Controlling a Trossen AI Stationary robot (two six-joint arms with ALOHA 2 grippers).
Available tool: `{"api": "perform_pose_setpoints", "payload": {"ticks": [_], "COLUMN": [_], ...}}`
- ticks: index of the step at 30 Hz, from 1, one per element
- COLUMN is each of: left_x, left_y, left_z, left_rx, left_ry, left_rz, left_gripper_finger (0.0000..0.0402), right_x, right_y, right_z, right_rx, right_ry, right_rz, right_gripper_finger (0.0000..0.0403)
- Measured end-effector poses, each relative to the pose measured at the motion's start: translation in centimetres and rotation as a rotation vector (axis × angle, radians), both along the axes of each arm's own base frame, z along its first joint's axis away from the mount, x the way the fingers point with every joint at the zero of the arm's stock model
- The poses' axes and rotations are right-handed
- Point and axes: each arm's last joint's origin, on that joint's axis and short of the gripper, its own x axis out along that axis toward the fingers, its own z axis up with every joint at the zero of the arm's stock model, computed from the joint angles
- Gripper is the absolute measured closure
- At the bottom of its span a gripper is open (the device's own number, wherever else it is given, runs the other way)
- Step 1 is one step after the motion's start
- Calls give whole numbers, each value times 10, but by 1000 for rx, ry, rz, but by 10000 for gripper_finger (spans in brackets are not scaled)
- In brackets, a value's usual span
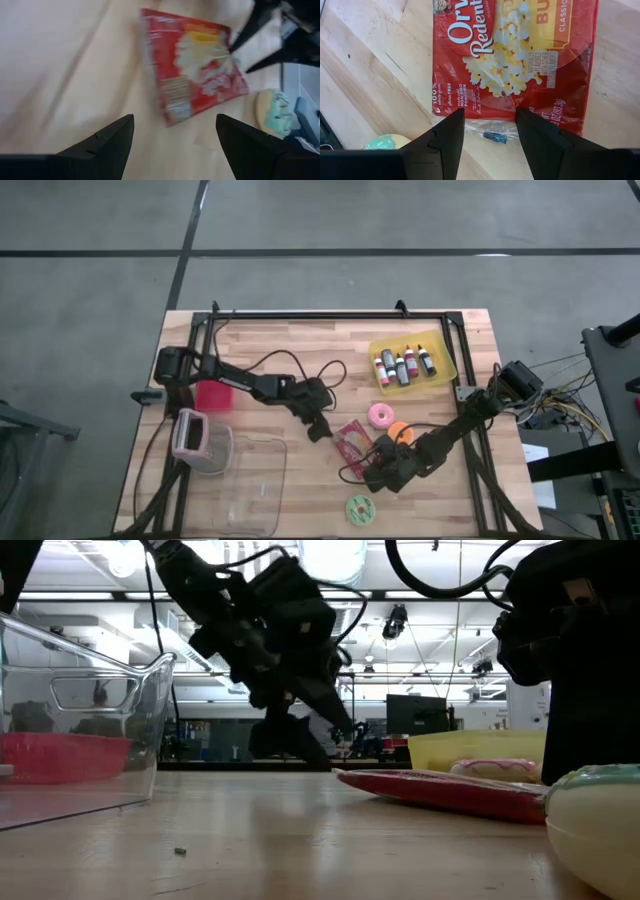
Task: Pick & Place Food Item
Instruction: Put the popcorn pack into the transparent bin
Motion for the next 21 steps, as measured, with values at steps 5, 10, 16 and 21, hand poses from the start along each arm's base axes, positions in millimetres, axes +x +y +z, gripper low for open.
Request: {"api": "perform_pose_setpoints", "payload": {"ticks": [5, 10, 16, 21], "left_x": [8, 13, 15, 25], "left_y": [-16, -19, -15, -17], "left_z": [11, 17, 11, -5], "left_rx": [47, 85, 101, 60], "left_ry": [-50, -77, -69, -49], "left_rz": [-13, 3, 33, -5], "left_gripper_finger": [113, 113, 113, 113], "right_x": [0, 0, 0, 0], "right_y": [0, 0, 0, 0], "right_z": [0, 0, 0, 0], "right_rx": [3, 3, 3, 3], "right_ry": [1, 1, 1, 0], "right_rz": [-2, -1, 0, 2], "right_gripper_finger": [225, 225, 225, 225]}}
